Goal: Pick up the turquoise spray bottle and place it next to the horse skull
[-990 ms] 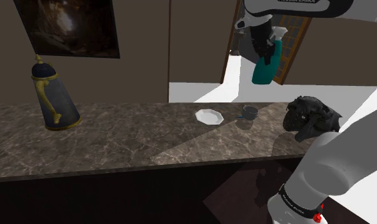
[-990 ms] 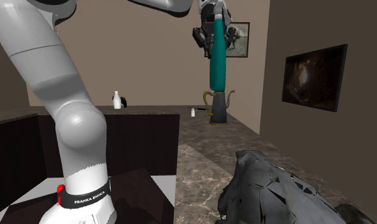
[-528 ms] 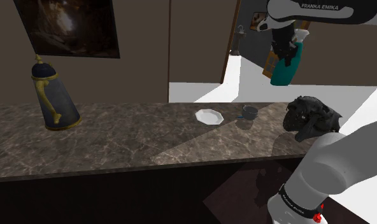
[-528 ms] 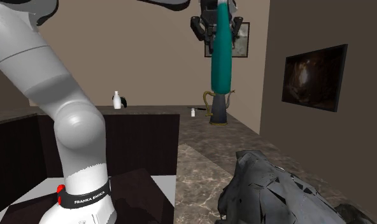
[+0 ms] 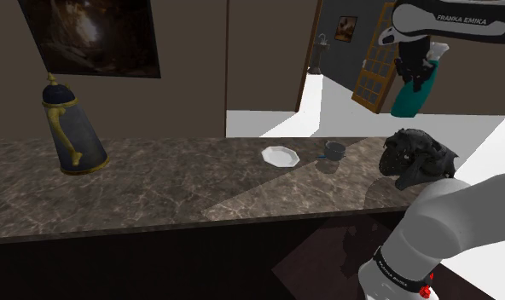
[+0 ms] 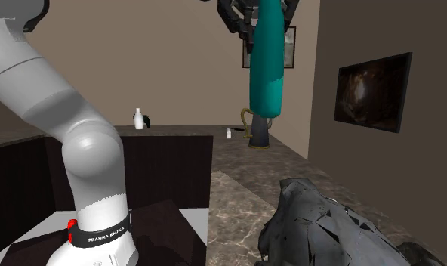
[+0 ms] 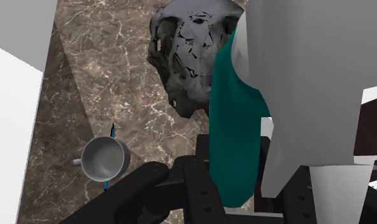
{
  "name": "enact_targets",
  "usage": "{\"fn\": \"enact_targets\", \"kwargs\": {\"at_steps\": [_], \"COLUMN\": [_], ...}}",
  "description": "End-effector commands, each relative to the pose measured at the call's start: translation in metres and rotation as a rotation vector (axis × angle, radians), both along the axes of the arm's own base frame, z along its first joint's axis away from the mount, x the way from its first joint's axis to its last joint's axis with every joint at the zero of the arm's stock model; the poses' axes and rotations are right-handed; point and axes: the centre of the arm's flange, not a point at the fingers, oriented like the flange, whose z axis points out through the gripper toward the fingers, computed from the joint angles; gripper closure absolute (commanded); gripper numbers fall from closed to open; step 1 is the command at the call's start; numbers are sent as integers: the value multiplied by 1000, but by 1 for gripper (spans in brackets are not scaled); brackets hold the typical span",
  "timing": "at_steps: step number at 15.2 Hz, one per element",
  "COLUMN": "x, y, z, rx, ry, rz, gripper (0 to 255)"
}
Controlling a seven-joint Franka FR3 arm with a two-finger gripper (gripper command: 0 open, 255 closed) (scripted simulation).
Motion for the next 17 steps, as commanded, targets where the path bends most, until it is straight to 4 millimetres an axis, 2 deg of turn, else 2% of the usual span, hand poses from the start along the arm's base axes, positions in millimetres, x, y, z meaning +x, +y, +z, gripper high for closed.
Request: {"fn": "enact_targets", "kwargs": {"at_steps": [1,17], "x": [-16,-149], "y": [-20,-184], "z": [0,0], "rx": [0,0], "ry": [1,1], "rz": [1,1], "gripper": [255,255]}}
